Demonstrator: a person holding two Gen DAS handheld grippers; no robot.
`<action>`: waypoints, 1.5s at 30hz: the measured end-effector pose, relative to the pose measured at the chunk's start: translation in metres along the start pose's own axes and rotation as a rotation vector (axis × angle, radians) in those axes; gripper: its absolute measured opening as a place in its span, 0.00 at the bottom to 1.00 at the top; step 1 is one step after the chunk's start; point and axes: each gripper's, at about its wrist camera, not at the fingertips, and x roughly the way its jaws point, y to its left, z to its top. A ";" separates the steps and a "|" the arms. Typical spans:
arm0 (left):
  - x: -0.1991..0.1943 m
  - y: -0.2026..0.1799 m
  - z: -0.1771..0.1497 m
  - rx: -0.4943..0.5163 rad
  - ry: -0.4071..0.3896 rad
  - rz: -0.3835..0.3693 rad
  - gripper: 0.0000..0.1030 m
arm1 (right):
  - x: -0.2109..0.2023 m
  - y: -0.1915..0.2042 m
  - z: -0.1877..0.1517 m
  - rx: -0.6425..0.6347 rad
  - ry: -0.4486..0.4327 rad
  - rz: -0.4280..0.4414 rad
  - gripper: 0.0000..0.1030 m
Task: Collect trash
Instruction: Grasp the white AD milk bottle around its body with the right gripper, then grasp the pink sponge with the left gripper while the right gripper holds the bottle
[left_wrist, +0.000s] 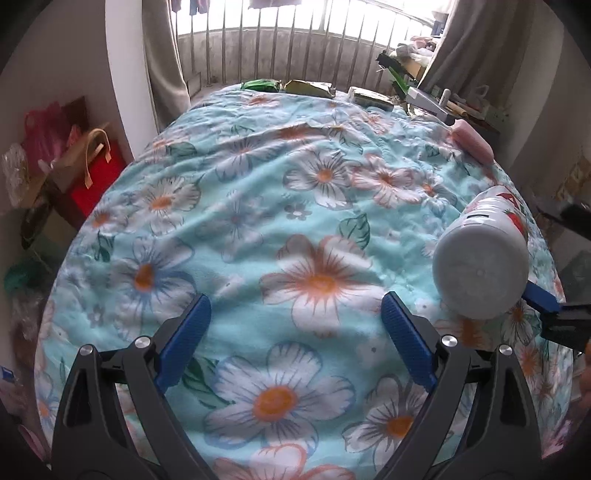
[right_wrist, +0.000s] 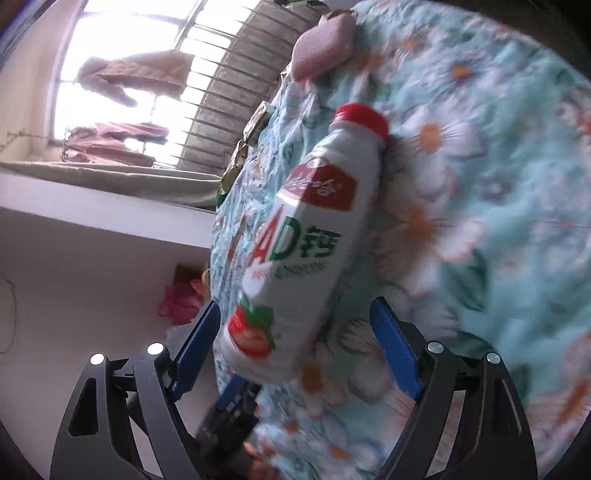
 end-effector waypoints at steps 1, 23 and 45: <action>0.001 0.001 0.000 -0.002 0.000 -0.003 0.86 | 0.003 0.001 -0.003 0.010 0.000 0.002 0.79; -0.006 0.002 -0.003 -0.005 -0.007 -0.007 0.87 | -0.004 -0.025 -0.007 -0.055 0.227 0.113 0.67; -0.025 -0.052 0.085 0.058 -0.047 -0.476 0.87 | -0.132 -0.089 -0.029 -0.197 0.034 -0.077 0.66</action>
